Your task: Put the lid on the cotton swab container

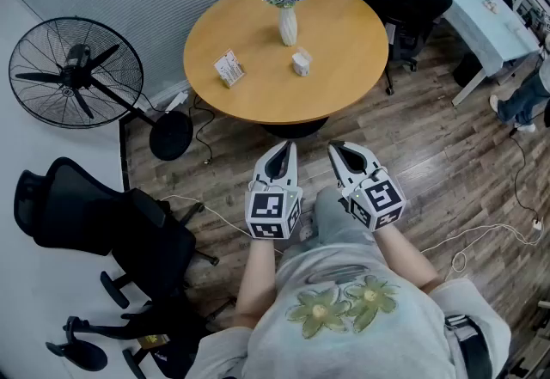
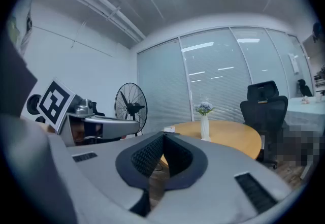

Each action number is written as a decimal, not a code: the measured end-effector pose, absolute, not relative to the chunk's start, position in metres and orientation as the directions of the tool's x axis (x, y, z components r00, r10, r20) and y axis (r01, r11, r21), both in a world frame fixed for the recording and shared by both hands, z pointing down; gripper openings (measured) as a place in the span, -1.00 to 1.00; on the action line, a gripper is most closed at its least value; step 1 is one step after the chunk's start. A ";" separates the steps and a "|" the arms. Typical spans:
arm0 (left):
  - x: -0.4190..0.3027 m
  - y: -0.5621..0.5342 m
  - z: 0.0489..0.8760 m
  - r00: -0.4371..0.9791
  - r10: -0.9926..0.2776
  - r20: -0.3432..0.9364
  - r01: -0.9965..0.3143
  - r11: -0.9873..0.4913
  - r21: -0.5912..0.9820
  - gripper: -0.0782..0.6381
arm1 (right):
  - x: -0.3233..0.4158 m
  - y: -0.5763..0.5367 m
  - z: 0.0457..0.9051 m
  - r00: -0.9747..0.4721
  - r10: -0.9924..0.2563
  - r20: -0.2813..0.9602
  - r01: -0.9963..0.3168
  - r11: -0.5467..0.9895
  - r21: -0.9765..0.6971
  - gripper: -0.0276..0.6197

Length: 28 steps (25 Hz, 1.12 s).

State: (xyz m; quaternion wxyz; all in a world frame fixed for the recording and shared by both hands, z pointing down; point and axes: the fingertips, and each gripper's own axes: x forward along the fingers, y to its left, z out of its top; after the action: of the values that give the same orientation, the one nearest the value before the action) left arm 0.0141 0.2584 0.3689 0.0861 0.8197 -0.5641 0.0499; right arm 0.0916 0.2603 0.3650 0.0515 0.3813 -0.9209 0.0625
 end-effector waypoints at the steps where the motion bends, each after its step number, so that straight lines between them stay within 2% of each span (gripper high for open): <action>1: 0.015 0.262 0.371 0.362 -0.914 0.185 -0.932 -0.354 0.077 -0.79 | 0.091 0.264 0.367 -0.702 -0.697 0.147 -0.710 0.700 -0.075 -0.93; 20: -0.010 0.186 0.377 0.370 -0.906 0.206 -0.929 -0.365 0.065 -0.78 | 0.081 0.183 0.377 -0.657 -0.735 0.168 -0.753 0.650 -0.101 -0.92; 22: -0.012 0.174 0.377 0.390 -0.895 0.219 -0.920 -0.388 0.052 -0.75 | 0.077 0.170 0.375 -0.657 -0.735 0.168 -0.753 0.649 -0.106 -0.91; 25: -0.020 0.152 0.379 0.415 -0.880 0.232 -0.909 -0.413 0.057 -0.57 | 0.069 0.148 0.374 -0.663 -0.732 0.157 -0.748 0.653 -0.117 -0.91; 28: -0.028 0.129 0.380 0.418 -0.877 0.235 -0.907 -0.419 0.051 -0.47 | 0.065 0.125 0.376 -0.660 -0.733 0.163 -0.751 0.648 -0.128 -0.63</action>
State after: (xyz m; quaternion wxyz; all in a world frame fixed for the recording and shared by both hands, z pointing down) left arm -0.0284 0.1285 0.3797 0.0851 0.8378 -0.5324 0.0863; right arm 0.0655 0.1251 0.3761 0.0480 0.4093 -0.9064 0.0924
